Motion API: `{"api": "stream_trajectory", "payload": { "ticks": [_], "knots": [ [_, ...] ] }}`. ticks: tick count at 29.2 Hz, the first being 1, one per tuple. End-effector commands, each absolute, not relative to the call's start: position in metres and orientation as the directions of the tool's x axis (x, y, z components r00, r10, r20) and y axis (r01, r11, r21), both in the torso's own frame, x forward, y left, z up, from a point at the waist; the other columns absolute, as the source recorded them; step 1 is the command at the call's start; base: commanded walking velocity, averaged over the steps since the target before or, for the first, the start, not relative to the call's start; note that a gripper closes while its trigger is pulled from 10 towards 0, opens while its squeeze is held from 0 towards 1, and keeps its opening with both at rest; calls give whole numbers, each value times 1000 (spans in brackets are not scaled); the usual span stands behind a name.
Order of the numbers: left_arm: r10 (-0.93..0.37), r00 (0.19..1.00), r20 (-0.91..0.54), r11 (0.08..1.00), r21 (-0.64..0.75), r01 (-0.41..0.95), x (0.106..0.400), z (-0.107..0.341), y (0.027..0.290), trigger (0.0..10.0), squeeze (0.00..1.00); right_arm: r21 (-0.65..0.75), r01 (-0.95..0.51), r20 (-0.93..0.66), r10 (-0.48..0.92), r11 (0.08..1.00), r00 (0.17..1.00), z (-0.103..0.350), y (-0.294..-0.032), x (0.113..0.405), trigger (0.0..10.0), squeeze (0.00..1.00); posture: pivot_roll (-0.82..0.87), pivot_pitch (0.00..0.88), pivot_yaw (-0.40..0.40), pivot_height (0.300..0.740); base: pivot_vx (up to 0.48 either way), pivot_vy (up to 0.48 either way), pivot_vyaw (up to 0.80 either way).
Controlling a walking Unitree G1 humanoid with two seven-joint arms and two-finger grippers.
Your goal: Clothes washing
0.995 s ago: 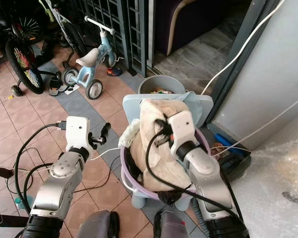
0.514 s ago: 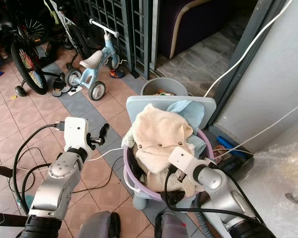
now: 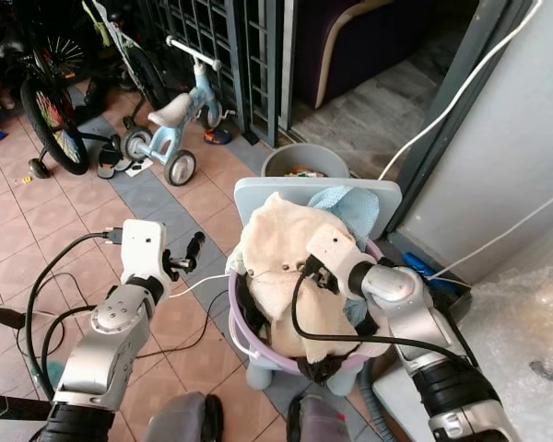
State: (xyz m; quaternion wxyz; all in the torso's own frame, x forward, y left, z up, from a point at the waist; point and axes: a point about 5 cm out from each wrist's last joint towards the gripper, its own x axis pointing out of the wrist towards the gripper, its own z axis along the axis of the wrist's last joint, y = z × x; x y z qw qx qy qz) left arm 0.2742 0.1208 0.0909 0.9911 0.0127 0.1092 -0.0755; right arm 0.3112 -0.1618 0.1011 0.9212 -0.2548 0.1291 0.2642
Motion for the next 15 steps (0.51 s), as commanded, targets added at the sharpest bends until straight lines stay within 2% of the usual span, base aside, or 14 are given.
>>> {"api": "stream_trajectory", "payload": {
  "ticks": [1, 6, 8, 9, 10, 11, 12, 13, 14, 15],
  "knots": [
    [-145, 963, -227, 988, 21, 153, 273, 90, 123, 10000, 0, -383, -534, -407, 381, 754, 830, 85, -159, 307, 10000, 1000, 23, 105, 26, 740, 0, 0, 0],
    [-143, 964, -225, 988, 21, 151, 273, 90, 123, 10000, 0, -388, -533, -457, 346, 752, 819, 64, -145, 300, 10000, 1000, 29, 110, 27, 740, 0, 0, 0],
    [-141, 964, -227, 989, 19, 149, 272, 90, 123, 10000, 0, -385, -534, -491, 323, 753, 809, 52, -143, 295, 10000, 498, 24, 113, 26, 740, 0, 0, 0],
    [-140, 964, -227, 989, 19, 148, 272, 90, 123, 10000, 0, -389, -535, -501, 316, 750, 806, 48, -142, 293, 10000, 498, 24, 113, 26, 740, 0, 0, 0],
    [-140, 963, -229, 989, 18, 148, 273, 90, 123, 10000, 0, -403, -529, -516, 292, 747, 805, 40, -142, 291, 10000, 169, 19, 114, 27, 740, 0, 0, 0],
    [-141, 963, -230, 989, 18, 149, 273, 90, 123, 10000, 0, -412, -525, -524, 277, 745, 805, 34, -142, 289, 10000, 169, 19, 114, 27, 740, 0, 0, 0],
    [-144, 962, -230, 988, 17, 152, 273, 90, 122, 10000, 0, -411, -515, -547, 249, 752, 799, 24, -143, 285, 10000, 12, 22, 114, 28, 740, 0, 0, 0],
    [-145, 962, -230, 988, 18, 153, 273, 90, 122, 10000, 0, -407, -514, -554, 243, 755, 796, 22, -143, 284, 10000, 12, 22, 114, 28, 740, 0, 0, 0],
    [-147, 962, -229, 988, 18, 156, 273, 90, 121, 10000, 0, -417, -507, -559, 227, 754, 797, 21, -144, 283, 8549, 0, 25, 115, 29, 740, 0, 0, 0],
    [-150, 962, -227, 987, 18, 158, 274, 91, 120, 10000, 0, -442, -485, -552, 198, 755, 810, 23, -147, 285, 706, 0, 22, 116, 31, 740, 0, 0, 0]
  ]
}}
